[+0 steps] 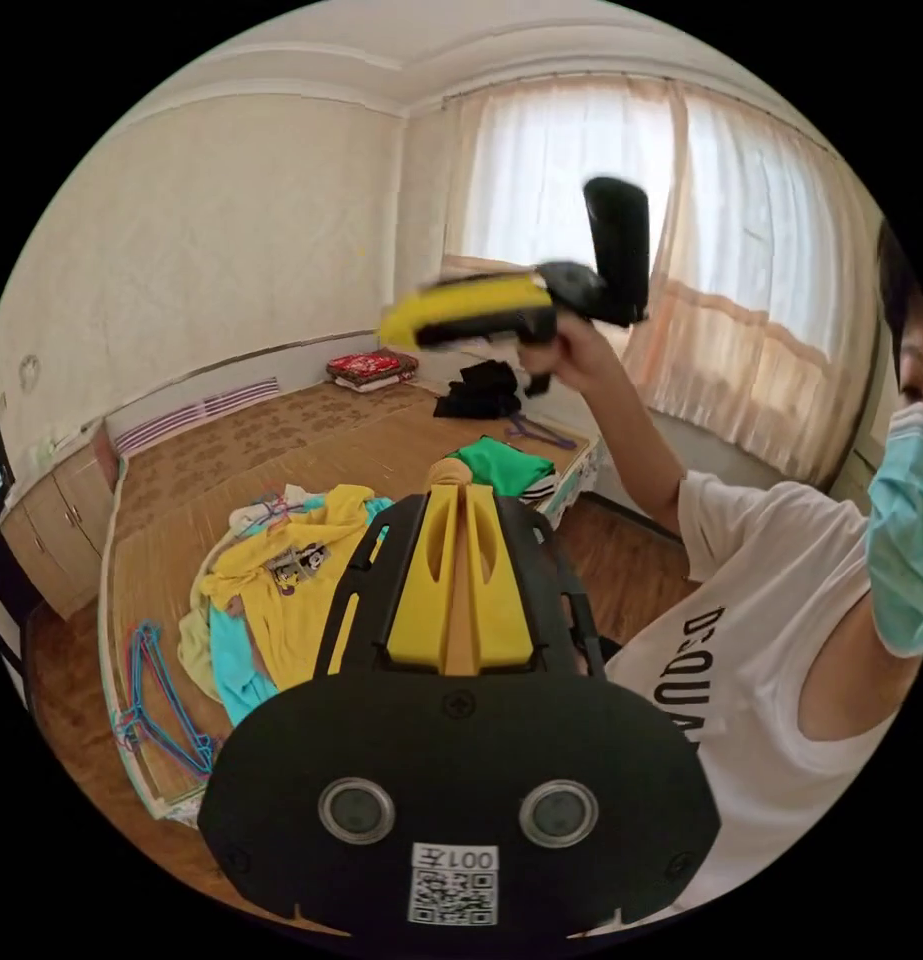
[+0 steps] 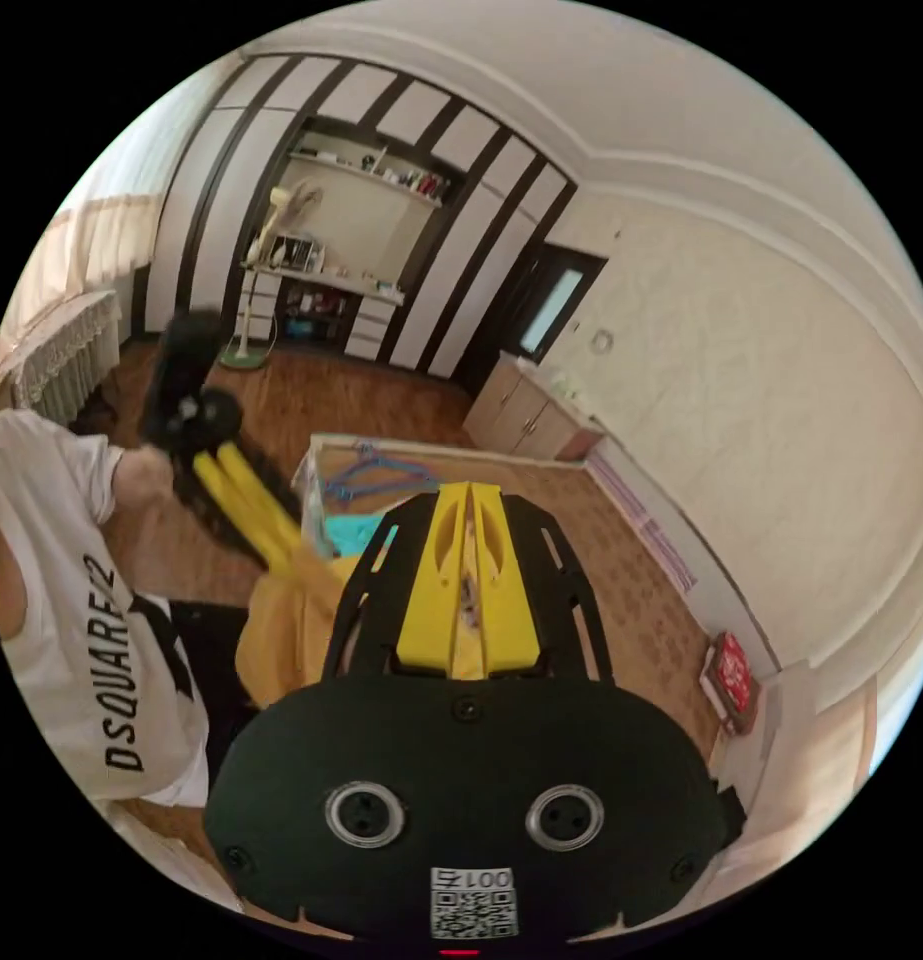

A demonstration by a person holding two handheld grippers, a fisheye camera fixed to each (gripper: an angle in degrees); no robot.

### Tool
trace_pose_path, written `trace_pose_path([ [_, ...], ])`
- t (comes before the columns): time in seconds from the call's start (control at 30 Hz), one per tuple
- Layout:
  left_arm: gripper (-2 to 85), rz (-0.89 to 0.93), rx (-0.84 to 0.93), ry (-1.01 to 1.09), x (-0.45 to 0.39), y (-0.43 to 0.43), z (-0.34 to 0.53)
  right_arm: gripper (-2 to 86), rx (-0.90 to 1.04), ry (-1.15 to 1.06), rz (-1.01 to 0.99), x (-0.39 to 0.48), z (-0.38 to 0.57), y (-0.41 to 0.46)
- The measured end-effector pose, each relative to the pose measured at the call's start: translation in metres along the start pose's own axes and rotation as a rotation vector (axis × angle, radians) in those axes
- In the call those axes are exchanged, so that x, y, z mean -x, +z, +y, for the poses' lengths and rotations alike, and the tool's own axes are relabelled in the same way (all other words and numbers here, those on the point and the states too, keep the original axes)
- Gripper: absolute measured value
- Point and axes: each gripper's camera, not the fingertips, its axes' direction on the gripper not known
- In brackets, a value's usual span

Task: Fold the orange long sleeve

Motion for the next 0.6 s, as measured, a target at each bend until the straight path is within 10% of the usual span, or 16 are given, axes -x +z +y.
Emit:
trace_pose_path([
  [0.6,-1.0,-0.063,0.099,0.079,-0.014,-0.025,0.04,9.5,0.098,-0.145,-0.205,0.064,0.116,0.105],
])
